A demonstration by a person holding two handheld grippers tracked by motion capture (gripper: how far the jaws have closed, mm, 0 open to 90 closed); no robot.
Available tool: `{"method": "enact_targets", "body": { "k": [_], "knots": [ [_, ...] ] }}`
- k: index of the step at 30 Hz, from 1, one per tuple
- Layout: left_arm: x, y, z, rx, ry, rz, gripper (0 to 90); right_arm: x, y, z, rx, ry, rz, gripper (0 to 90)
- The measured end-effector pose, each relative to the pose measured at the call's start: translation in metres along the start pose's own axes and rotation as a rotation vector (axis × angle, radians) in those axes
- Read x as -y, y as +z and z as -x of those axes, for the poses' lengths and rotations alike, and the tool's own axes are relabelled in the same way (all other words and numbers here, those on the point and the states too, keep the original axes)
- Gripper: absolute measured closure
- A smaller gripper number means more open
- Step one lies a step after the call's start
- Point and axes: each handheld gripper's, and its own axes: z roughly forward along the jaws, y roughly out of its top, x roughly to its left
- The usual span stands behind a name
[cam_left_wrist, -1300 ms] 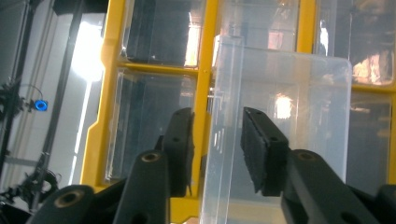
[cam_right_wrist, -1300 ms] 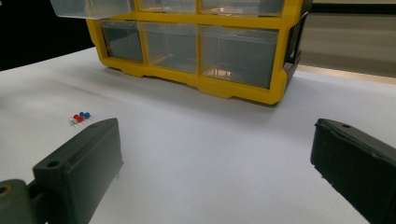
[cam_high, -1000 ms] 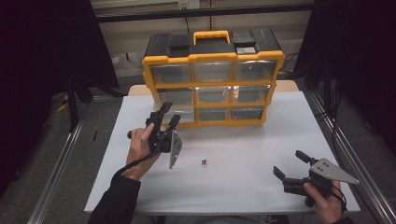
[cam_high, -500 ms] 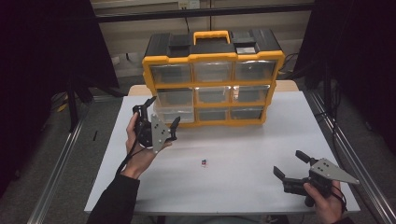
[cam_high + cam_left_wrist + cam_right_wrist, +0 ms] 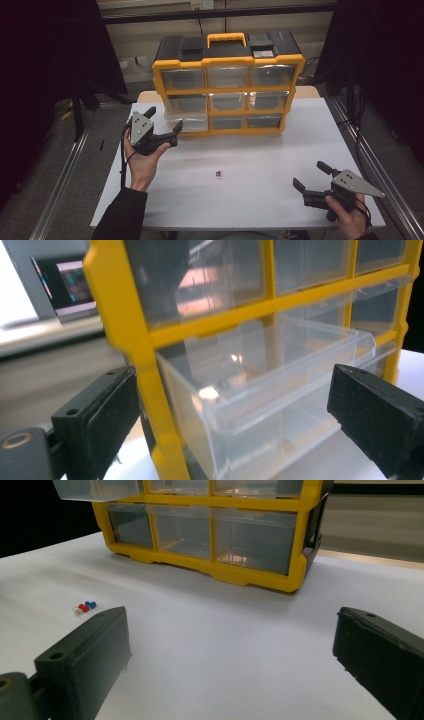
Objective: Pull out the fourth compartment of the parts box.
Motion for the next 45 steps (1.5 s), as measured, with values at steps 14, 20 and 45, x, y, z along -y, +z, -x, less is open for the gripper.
{"method": "enact_targets", "body": {
  "k": [14,20,45],
  "knots": [
    [0.041,-0.011,-0.002,0.003,-0.121,-0.123,6.1,0.0,0.001,0.0,0.001,-0.003,0.001,1.6],
    [0.059,-0.016,0.006,0.05,-0.068,-0.166,4.7,0.0,0.002,0.0,0.007,-0.005,0.003,1.6],
    [0.087,-0.073,0.018,0.131,-0.088,-0.149,3.4,0.0,0.002,-0.001,0.011,-0.006,0.0,1.6]
  ]
}}
